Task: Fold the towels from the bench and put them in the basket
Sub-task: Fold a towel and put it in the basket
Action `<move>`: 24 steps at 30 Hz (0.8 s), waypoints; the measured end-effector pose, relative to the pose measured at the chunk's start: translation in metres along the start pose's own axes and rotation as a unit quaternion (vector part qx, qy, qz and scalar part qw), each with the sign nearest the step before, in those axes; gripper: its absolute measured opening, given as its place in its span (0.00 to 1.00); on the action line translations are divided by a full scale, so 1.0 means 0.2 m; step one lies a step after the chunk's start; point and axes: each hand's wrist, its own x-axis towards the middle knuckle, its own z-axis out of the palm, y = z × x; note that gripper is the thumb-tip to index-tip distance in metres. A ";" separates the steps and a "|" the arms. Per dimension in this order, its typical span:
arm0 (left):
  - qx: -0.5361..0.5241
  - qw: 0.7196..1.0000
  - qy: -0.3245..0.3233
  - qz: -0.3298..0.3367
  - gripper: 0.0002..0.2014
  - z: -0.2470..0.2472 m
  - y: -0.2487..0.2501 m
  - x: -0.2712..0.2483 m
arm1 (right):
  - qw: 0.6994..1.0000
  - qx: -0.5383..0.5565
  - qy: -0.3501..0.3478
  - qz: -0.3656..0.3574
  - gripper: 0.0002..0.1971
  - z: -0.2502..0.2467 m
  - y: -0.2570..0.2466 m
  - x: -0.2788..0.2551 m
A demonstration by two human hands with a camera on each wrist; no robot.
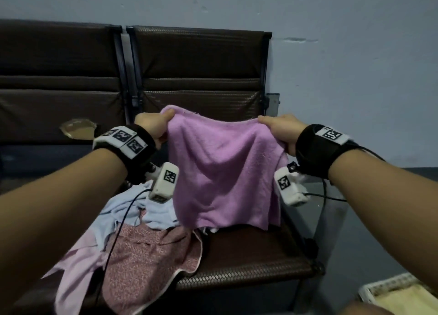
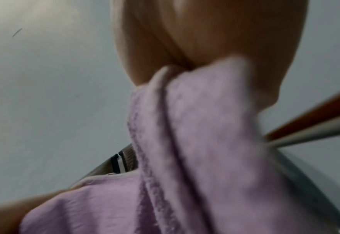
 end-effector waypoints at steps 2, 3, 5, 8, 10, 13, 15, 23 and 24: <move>-0.040 0.998 -0.039 0.018 0.08 0.09 0.00 -0.07 | 0.998 0.045 -0.034 0.021 0.23 0.07 -0.02 -0.03; -0.041 0.997 -0.056 0.034 0.08 0.14 0.00 -0.11 | 0.997 0.064 -0.043 0.024 0.22 0.10 -0.03 -0.05; 0.003 0.992 -0.082 0.091 0.08 0.22 0.00 -0.20 | 0.994 0.099 -0.049 0.019 0.19 0.16 -0.06 -0.08; 0.032 0.976 -0.162 0.143 0.09 0.30 0.01 -0.35 | 0.982 0.163 -0.093 0.015 0.15 0.20 -0.11 -0.13; 0.029 0.967 -0.202 0.152 0.10 0.33 0.00 -0.41 | 0.972 0.179 -0.152 0.025 0.18 0.20 -0.14 -0.17; 0.047 0.961 -0.224 0.158 0.08 0.33 -0.01 -0.45 | 0.967 0.178 -0.181 0.023 0.19 0.18 -0.13 -0.19; 0.015 0.962 -0.248 0.116 0.04 0.31 -0.01 -0.45 | 0.974 0.152 -0.168 0.026 0.14 0.17 -0.11 -0.20; 0.053 0.959 -0.278 0.012 0.26 0.22 -0.06 -0.32 | 0.956 0.110 -0.272 -0.004 0.25 0.10 -0.06 -0.23; 0.049 0.945 -0.323 -0.019 0.25 0.21 -0.06 -0.32 | 0.954 0.109 -0.278 -0.009 0.25 0.10 -0.06 -0.23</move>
